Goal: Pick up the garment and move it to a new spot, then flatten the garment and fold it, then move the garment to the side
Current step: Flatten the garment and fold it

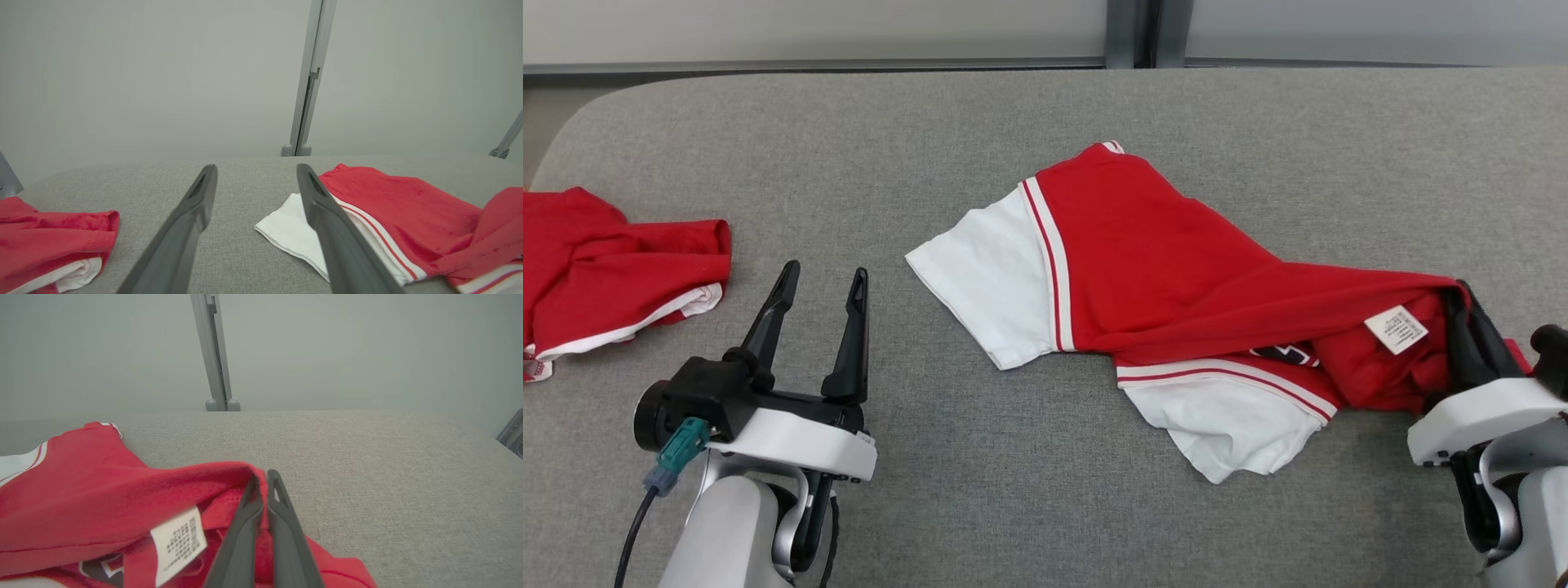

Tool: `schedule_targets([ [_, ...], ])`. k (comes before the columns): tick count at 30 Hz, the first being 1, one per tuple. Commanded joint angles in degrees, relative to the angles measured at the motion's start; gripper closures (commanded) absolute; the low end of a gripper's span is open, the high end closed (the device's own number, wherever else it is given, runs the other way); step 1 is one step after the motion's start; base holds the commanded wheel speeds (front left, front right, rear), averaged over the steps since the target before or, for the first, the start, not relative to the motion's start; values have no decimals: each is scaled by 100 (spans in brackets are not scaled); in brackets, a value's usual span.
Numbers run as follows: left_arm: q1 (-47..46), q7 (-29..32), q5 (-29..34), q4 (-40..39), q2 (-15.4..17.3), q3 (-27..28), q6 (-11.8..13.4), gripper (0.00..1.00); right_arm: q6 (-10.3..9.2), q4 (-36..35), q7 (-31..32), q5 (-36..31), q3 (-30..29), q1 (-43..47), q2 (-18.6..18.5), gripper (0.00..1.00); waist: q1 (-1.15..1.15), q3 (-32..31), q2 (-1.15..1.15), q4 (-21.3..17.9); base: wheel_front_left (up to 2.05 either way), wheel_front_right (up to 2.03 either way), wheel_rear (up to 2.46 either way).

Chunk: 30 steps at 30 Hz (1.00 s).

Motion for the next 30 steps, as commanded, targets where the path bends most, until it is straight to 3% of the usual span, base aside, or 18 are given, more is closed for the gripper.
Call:
schedule_targets([
  [1, -148, -27, 65, -23, -10, 29, -29, 0, -2, 175, -2, 45, -79, -251, -116, 100, 0, 188, 0, 80, 0, 0, 0],
  [6, -282, -27, 108, -34, -88, 62, -76, 0, -2, 817, -58, 132, -66, -803, -367, 100, 0, 399, 0, 114, 0, 0, 0],
  [7, -294, -27, 115, -31, -101, 66, -76, 0, -2, 927, -111, 195, -58, -900, -381, 95, 0, 426, 0, 116, 0, 0, 0],
  [8, -299, -27, 127, -21, -109, 72, -87, 0, -2, 1031, -159, 214, -45, -984, -405, 59, 0, 445, 0, 115, 0, 0, 0],
  [9, -306, -27, 142, -11, -114, 83, -99, 0, -2, 1104, -232, 232, -36, -1044, -420, 16, 0, 457, 0, 111, 0, 0, 0],
  [10, -315, -27, 147, -8, -121, 98, -107, 0, -2, 1167, -299, 299, -36, -1101, -404, 0, 0, 466, 0, 101, 0, 0, 0],
  [18, -210, -27, 244, 49, -149, 217, -131, 0, -2, 1062, -736, 652, 142, -985, -366, 0, 0, 309, 0, -64, 0, 0, 0],
  [24, -53, -27, 335, 44, -146, 334, -134, 0, -2, 280, -854, 582, 332, -547, -317, 0, 0, 41, 0, -218, 0, 0, 0],
  [30, 186, -27, 438, 45, -128, 427, -94, 0, -2, -624, -560, 428, 452, 90, -141, 0, 0, -280, 0, -321, 0, 0, 0],
])
